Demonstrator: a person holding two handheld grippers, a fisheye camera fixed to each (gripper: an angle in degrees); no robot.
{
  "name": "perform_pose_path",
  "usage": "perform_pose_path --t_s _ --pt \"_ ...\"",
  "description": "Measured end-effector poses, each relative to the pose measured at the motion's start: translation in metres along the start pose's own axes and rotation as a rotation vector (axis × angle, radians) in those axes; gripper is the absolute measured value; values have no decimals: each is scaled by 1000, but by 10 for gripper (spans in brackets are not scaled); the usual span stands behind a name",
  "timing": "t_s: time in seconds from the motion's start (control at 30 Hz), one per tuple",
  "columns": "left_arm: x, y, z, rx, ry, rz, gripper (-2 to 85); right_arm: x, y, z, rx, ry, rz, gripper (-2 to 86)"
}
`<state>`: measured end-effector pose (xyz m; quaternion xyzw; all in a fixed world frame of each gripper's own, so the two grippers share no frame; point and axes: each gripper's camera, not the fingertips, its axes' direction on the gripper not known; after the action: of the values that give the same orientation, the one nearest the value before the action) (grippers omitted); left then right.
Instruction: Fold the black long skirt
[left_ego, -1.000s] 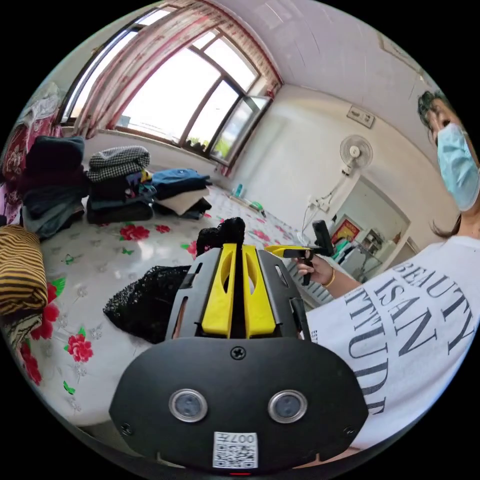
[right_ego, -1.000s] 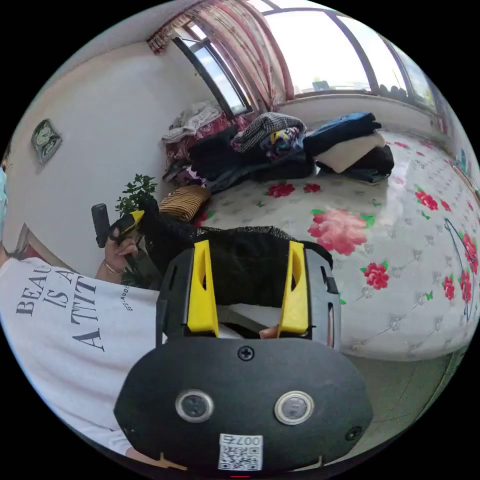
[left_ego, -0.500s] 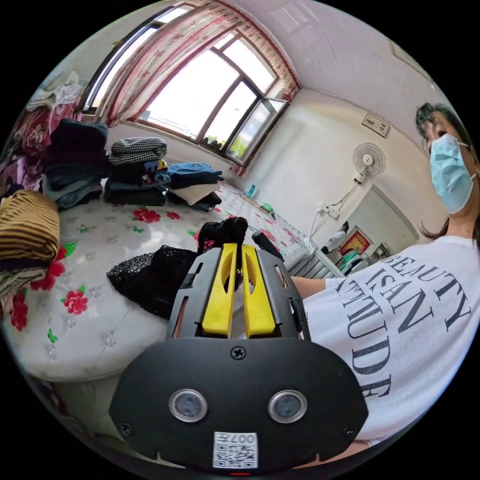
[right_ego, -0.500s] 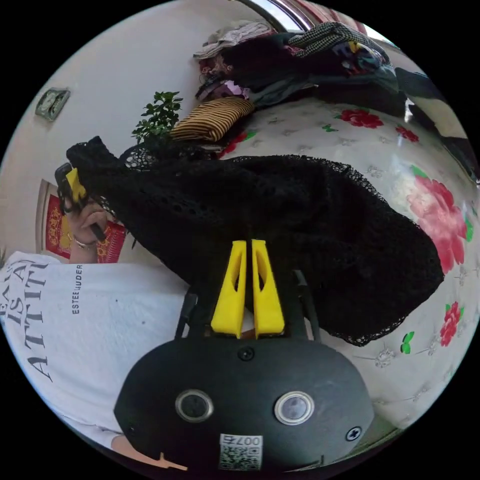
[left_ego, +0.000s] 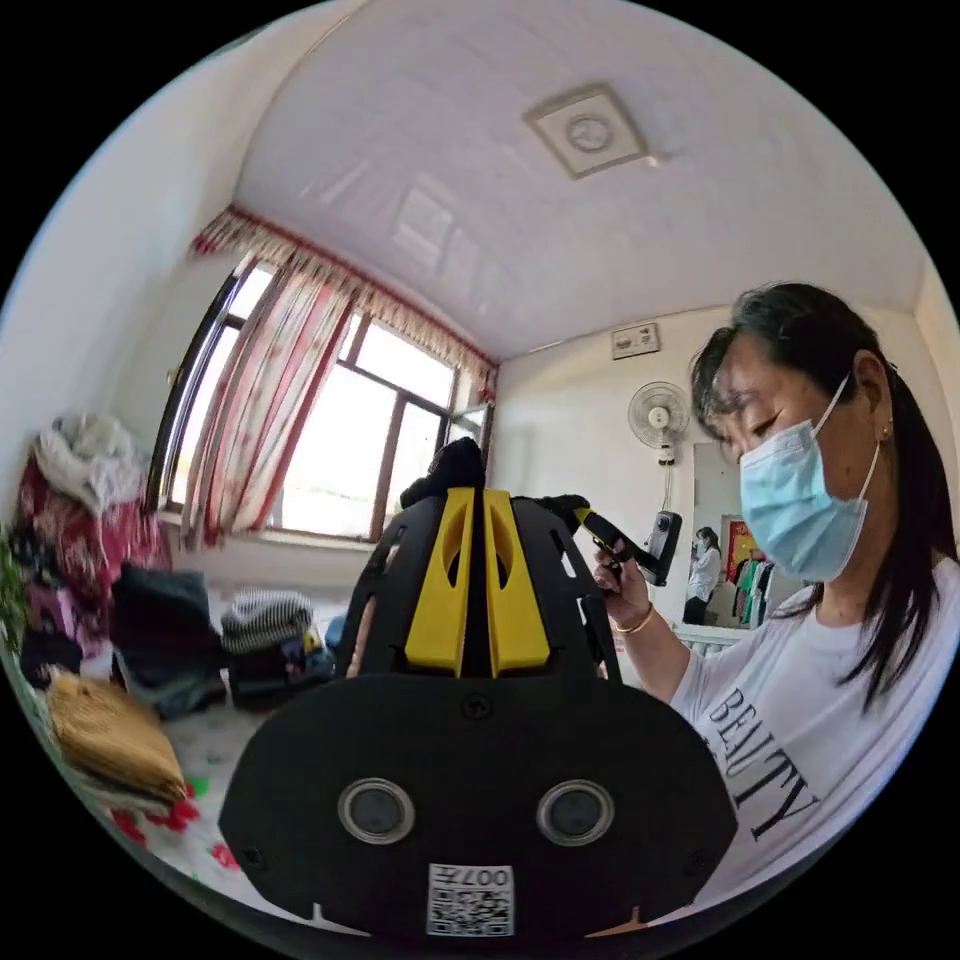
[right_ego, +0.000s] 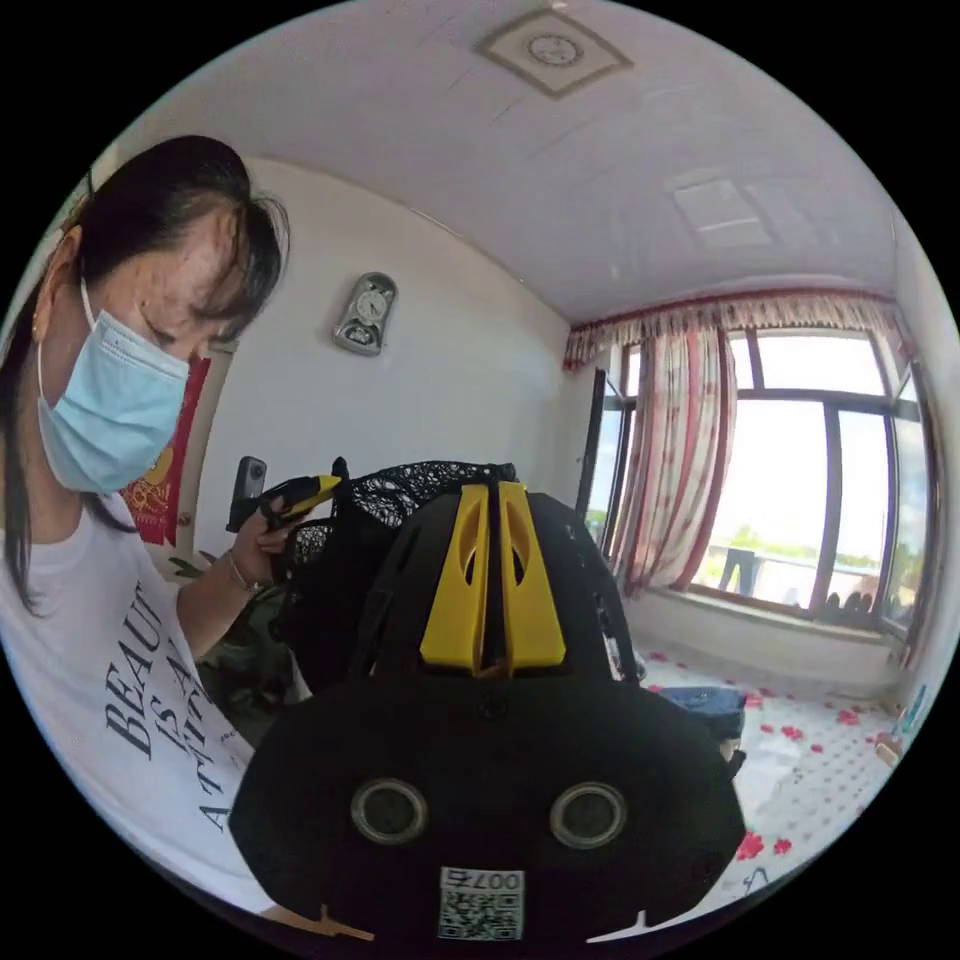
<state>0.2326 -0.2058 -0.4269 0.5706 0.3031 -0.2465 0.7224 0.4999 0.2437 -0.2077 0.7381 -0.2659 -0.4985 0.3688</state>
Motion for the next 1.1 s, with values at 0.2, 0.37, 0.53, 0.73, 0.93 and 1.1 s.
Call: perform_pose_path --t_s 0.2,0.37,0.53,0.73,0.93,1.1 --pt "92 -113 3 201 -71 409 -9 -49 -107 -60 284 165 -307 -1" --pt "92 -166 39 296 -286 570 -8 -73 -158 -26 294 368 -494 1" --pt "-25 -157 147 99 -431 459 -4 -16 -156 83 105 435 -395 9" --pt "-266 -27 350 -541 -582 265 42 130 -55 284 -339 498 -152 79" --pt "-461 183 382 -881 -725 -15 89 253 154 383 -775 412 241 112" --pt "-514 369 285 -1002 -725 -213 104 238 341 337 -990 284 451 117"
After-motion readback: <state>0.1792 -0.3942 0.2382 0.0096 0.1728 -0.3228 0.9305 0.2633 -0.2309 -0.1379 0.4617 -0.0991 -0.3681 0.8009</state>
